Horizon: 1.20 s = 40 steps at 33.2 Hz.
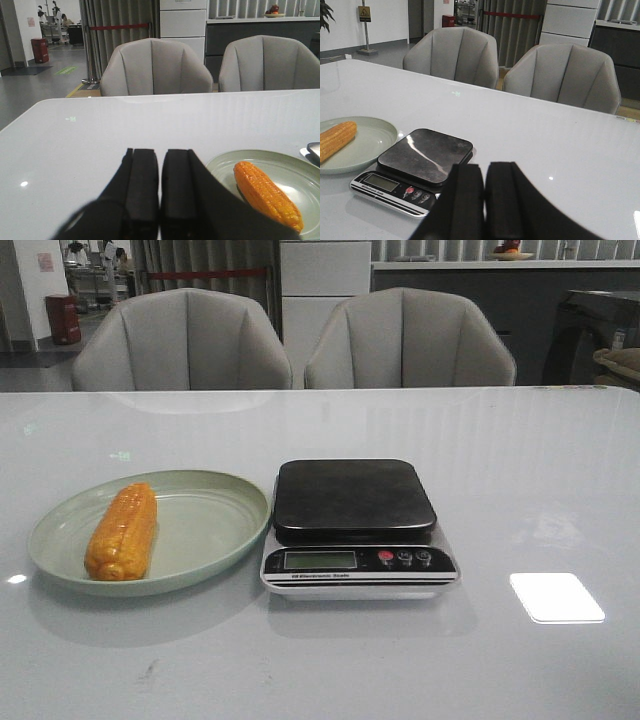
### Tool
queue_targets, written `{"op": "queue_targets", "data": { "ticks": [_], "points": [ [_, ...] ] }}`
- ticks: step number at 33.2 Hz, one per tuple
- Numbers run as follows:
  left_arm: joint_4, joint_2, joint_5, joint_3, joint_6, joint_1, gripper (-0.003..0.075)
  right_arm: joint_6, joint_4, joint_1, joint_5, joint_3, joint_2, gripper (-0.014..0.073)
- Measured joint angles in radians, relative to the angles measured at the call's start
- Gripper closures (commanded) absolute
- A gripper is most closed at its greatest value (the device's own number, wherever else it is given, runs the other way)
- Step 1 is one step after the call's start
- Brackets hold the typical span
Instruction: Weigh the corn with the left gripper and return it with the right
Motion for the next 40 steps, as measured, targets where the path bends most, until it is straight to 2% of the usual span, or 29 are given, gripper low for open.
{"op": "queue_targets", "data": {
  "ticks": [9, 14, 27, 40],
  "points": [
    [0.000, 0.000, 0.000, 0.000, 0.000, 0.000, 0.0606, 0.000, 0.000, 0.000, 0.000, 0.001, 0.000, 0.0417],
    [0.000, 0.000, 0.000, 0.000, 0.000, 0.000, 0.0606, 0.000, -0.008, -0.012, -0.053, 0.045, -0.006, 0.0417],
    [0.000, 0.000, -0.002, 0.000, 0.000, 0.000, 0.0606, 0.000, 0.026, -0.234, -0.118, 0.171, -0.049, 0.0417],
    [0.000, 0.000, -0.002, 0.000, 0.000, 0.000, 0.0606, 0.000, 0.031, -0.248, -0.111, 0.171, -0.049, 0.0417]
  ]
}}
